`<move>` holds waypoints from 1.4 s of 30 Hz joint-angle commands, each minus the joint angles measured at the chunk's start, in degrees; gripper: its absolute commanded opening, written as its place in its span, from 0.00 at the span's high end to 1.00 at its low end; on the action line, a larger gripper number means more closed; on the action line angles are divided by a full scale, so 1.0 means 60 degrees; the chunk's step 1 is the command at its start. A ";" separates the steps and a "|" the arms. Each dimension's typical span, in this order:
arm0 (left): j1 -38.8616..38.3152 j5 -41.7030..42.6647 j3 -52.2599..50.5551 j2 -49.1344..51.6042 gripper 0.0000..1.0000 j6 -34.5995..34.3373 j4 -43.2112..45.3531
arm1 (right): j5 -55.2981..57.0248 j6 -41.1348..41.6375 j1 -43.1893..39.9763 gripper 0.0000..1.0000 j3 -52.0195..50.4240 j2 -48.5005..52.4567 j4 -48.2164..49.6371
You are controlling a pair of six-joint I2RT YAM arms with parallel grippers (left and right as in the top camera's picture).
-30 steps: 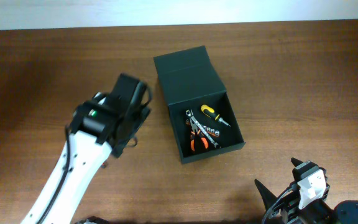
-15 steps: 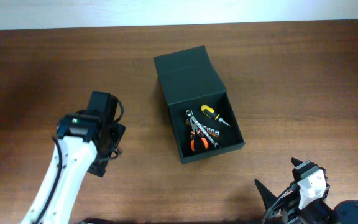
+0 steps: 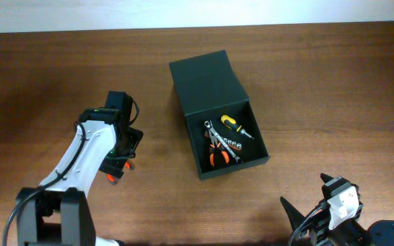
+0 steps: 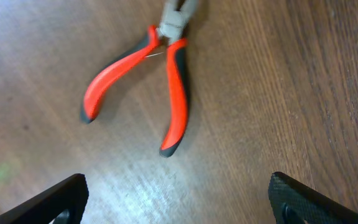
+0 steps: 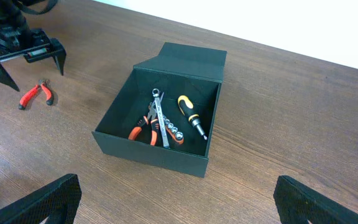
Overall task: Pack container
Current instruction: 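Lower the left gripper onto the red cutting pliers and grasp them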
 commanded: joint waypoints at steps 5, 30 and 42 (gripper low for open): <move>0.0317 0.0157 -0.0058 0.0678 0.05 0.0546 0.0222 | 0.0117 0.0117 -0.0076 0.01 0.0015 -0.0047 0.0033; 0.1078 0.0984 -0.0062 0.2233 0.37 0.1942 0.1435 | 0.0117 0.0117 -0.0076 0.01 0.0015 -0.0047 0.0033; 0.1078 0.0987 -0.0062 0.2251 0.88 0.1938 0.1435 | 0.0117 0.0117 -0.0076 0.01 0.0015 -0.0047 0.0033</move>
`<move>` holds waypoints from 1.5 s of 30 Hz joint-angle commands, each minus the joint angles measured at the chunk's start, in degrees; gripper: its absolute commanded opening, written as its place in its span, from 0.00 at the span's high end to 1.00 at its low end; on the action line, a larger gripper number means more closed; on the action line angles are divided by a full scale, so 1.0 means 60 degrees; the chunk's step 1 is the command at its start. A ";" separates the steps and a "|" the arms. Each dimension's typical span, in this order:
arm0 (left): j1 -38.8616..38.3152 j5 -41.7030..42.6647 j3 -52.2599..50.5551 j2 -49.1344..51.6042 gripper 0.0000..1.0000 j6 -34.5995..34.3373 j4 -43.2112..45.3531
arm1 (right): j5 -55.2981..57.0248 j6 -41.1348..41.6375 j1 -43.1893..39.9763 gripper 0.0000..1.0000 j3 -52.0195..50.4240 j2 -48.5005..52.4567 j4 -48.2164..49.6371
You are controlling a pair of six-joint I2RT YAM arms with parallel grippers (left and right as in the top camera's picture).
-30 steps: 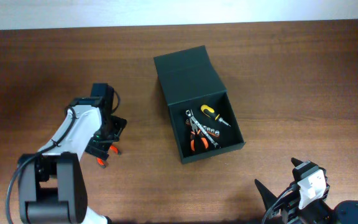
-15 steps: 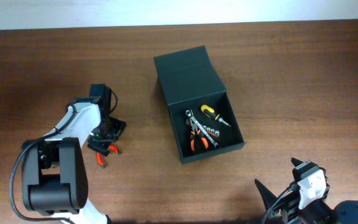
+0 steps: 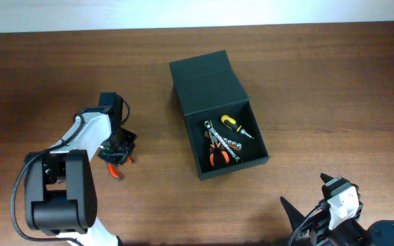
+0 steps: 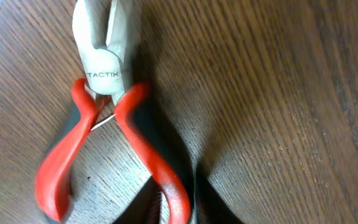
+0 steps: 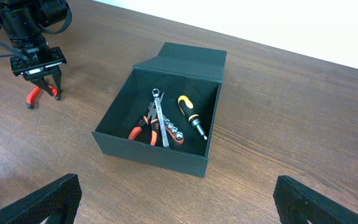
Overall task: Pack container
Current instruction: 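Lower the left gripper onto the red cutting pliers and grasp them, then carry the red pliers into the box and release them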
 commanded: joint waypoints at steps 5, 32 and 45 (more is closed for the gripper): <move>0.0044 0.0018 -0.0062 0.0284 0.98 0.0047 -0.0007 | 0.0117 0.0113 -0.0076 0.01 0.0015 -0.0047 0.0029; -0.3304 0.0193 0.2841 -0.2674 0.98 0.0076 0.0306 | 0.0117 0.0113 -0.0076 0.01 0.0015 -0.0047 0.0029; -0.6240 0.0885 0.5464 -0.0729 0.98 0.0036 0.0317 | 0.0117 0.0113 -0.0076 0.01 0.0015 -0.0047 0.0029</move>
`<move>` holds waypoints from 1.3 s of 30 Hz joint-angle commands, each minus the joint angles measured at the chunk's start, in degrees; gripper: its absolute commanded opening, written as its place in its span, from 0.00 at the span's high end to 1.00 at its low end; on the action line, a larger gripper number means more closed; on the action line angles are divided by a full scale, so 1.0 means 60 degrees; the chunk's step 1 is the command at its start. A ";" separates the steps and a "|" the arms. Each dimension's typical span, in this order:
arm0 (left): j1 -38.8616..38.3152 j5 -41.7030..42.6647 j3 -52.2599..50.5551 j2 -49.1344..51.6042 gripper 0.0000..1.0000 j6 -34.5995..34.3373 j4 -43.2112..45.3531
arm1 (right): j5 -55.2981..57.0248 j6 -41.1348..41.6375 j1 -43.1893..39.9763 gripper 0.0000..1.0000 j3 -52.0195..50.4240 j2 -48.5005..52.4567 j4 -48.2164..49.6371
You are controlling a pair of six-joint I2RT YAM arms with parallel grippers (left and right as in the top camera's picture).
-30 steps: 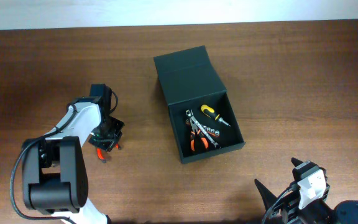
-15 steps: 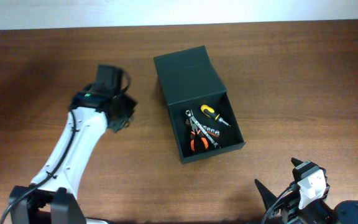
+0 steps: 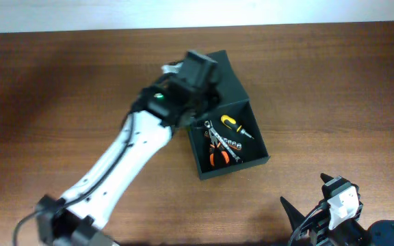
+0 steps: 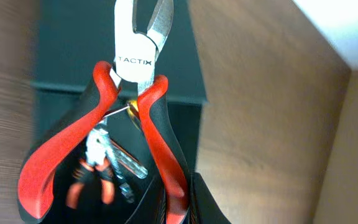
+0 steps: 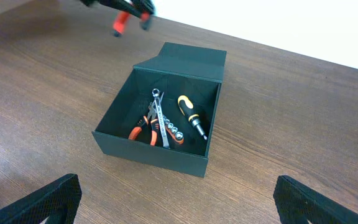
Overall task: Pack container
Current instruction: 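Carry the red pliers into the box and release them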
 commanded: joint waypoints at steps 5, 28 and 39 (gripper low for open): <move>-0.0674 0.1049 0.0459 0.1362 0.98 -0.0200 -0.0011 | 0.0117 0.0120 -0.0076 0.01 0.0015 -0.0047 0.0033; -0.0947 0.1683 0.0419 0.3916 0.98 -0.0193 -0.1111 | 0.0117 0.0120 -0.0076 0.01 0.0015 -0.0047 0.0033; -0.0947 0.1698 0.0415 0.3978 0.54 -0.0193 -0.1096 | 0.0117 0.0120 -0.0076 0.01 0.0015 -0.0047 0.0033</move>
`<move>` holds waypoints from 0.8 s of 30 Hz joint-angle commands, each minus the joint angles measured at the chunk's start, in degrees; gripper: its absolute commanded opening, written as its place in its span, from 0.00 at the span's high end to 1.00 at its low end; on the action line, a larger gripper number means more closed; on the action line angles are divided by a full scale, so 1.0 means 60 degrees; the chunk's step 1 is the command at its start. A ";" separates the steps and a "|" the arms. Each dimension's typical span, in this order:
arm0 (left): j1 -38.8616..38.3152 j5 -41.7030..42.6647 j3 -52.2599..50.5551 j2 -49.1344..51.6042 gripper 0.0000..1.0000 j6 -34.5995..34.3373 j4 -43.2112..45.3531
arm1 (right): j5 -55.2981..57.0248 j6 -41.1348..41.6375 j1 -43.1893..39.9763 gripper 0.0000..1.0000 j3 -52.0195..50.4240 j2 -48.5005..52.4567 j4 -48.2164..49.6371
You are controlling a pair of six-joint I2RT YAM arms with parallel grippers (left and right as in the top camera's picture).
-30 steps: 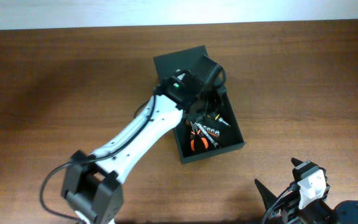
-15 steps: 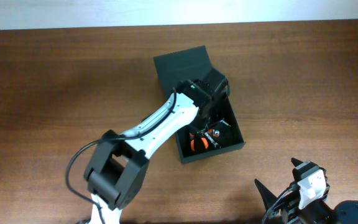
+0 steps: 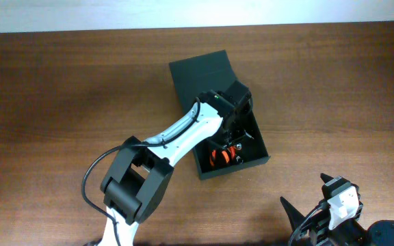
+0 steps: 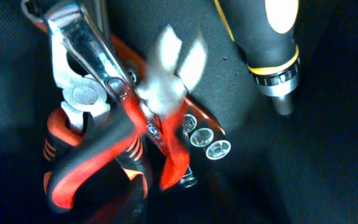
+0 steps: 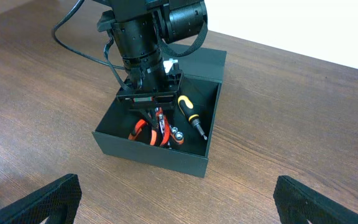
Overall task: Pack container
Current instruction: 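Carry the red pliers into the box and release them, then withdraw the left gripper from the box and raise the right arm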
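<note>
The dark green box stands open mid-table, lid folded back. My left gripper reaches down inside it, fingers apart. Just beneath it the red-handled pliers show blurred, lying over the tools on the box floor and no longer pinched. Under them lie orange-handled pliers, a steel wrench, a row of sockets and a yellow-and-black screwdriver. My right gripper is open near the table's front right, well clear of the box.
The left arm stretches from the front left across the box's left wall. Brown wooden table surrounds the box on all sides. A pale wall edge runs along the back.
My left gripper went from above the box's lid, holding the red pliers, down into the open box. The pliers now sit loose on the other tools. The right arm stayed still.
The left gripper hovered open over red pliers lying on the table at left. Then it was shut on one handle there. Then it carried them high over the box lid, and now it is inside the box with the pliers let go.
</note>
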 commanded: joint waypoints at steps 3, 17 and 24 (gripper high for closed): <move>0.0015 0.0058 0.0182 -0.0004 0.49 -0.0029 -0.0018 | 0.0117 0.0117 -0.0076 0.01 0.0015 -0.0047 0.0033; 0.0120 -0.2375 0.0182 -0.4240 0.01 0.0368 -0.0200 | 0.0117 0.0117 -0.0076 0.01 0.0015 -0.0047 0.0033; 0.0521 -0.4011 0.0182 -0.5971 0.01 0.1555 -0.0783 | 0.0117 0.0117 -0.0076 0.01 0.0015 -0.0047 0.0033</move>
